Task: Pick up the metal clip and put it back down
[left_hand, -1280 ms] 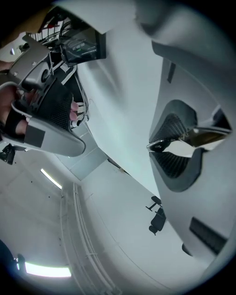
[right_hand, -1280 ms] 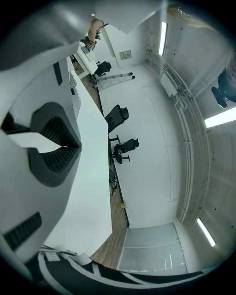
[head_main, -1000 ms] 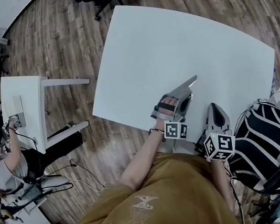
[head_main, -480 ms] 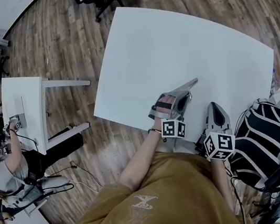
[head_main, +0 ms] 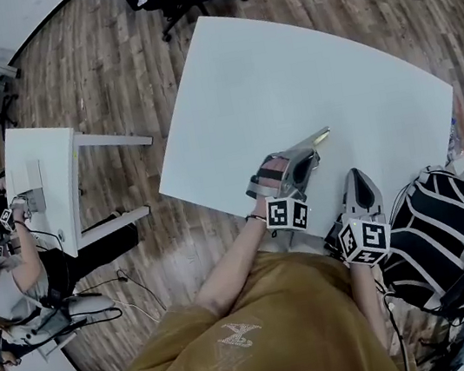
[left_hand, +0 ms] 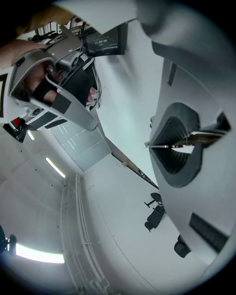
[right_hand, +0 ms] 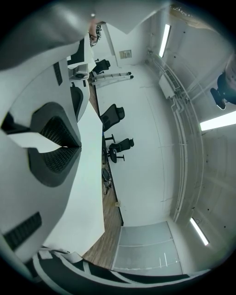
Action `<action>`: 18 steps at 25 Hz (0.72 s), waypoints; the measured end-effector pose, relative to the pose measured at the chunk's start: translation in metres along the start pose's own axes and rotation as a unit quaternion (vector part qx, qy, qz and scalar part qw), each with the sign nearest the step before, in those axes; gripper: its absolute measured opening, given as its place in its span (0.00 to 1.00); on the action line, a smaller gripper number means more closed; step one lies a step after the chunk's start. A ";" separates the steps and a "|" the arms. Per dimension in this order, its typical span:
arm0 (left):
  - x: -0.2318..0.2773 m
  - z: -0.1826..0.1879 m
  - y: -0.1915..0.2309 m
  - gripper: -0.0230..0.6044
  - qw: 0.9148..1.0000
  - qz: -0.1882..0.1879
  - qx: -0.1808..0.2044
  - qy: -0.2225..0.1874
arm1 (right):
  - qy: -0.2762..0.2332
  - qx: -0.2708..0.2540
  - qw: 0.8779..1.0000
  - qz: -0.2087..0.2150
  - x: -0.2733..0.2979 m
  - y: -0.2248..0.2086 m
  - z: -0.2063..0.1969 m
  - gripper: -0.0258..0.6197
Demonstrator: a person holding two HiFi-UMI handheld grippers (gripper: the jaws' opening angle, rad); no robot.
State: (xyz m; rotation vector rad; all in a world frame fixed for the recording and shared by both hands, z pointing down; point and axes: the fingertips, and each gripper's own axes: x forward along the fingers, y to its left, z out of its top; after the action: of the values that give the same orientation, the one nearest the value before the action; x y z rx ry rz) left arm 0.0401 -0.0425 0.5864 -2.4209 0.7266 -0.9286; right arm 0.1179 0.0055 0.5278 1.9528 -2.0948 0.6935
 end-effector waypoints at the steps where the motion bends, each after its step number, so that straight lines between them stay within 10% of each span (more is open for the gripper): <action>1: -0.002 0.002 0.003 0.05 1.000 0.002 -0.003 -0.002 | -0.002 0.000 1.000 -0.001 0.000 0.000 0.002 0.05; 18: -0.050 0.077 0.070 0.05 0.995 0.070 -0.011 -0.071 | -0.086 -0.019 0.996 0.013 -0.022 0.011 0.073 0.05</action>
State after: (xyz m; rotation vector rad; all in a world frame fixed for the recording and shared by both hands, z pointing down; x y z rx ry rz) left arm 0.0410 -0.0486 0.4713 -2.3898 0.8453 -0.6908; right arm 0.1217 -0.0083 0.4518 2.0349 -2.2169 0.5020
